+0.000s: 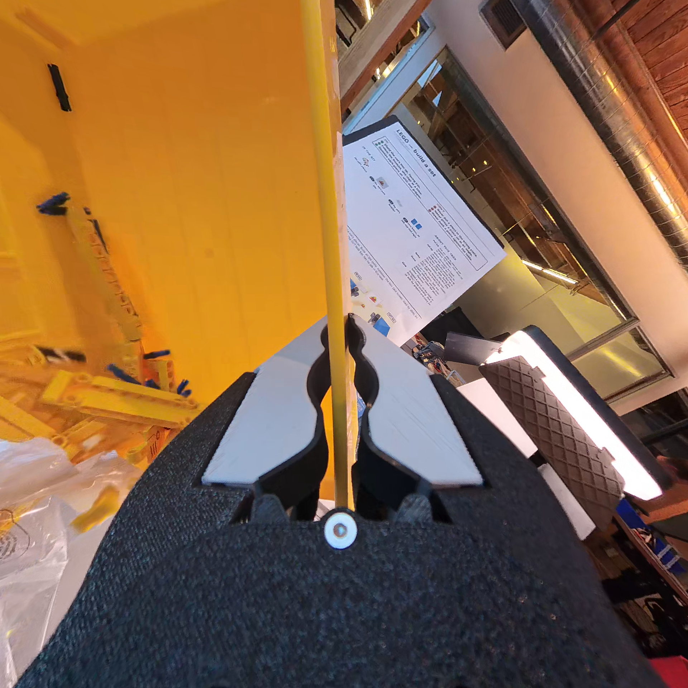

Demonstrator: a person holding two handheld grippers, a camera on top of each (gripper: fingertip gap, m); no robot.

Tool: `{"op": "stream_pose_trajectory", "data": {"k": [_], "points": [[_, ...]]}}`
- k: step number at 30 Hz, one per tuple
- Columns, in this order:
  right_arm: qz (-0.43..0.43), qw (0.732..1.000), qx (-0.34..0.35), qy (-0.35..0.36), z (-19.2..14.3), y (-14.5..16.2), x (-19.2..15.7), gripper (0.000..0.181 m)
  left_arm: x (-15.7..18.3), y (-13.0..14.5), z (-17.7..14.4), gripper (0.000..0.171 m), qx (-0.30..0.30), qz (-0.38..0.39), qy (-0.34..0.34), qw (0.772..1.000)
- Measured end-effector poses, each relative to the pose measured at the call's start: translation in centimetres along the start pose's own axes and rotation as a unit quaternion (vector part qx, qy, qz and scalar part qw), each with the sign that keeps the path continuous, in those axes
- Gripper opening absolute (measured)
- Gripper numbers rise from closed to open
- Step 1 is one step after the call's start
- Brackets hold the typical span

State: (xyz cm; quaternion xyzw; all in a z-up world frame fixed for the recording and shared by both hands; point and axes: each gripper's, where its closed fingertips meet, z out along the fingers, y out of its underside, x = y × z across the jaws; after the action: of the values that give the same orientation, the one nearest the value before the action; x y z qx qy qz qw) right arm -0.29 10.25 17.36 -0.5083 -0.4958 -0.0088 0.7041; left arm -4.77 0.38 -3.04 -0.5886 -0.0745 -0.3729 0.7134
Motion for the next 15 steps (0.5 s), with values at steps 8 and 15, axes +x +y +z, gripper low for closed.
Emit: {"op": "stream_pose_trajectory", "data": {"k": [8, 15], "points": [[0.005, 1.0, -0.01, 0.001, 0.0, 1.3, 0.4, 0.001, 0.1, 0.4, 0.1, 0.0, -0.007, 0.008, 0.006, 1.0], [0.004, 1.0, -0.018, -0.006, 0.3, 2.6, 0.0, 0.001, -0.4, 1.5, 0.0, 0.0, -0.024, 0.013, 0.002, 1.0]]}}
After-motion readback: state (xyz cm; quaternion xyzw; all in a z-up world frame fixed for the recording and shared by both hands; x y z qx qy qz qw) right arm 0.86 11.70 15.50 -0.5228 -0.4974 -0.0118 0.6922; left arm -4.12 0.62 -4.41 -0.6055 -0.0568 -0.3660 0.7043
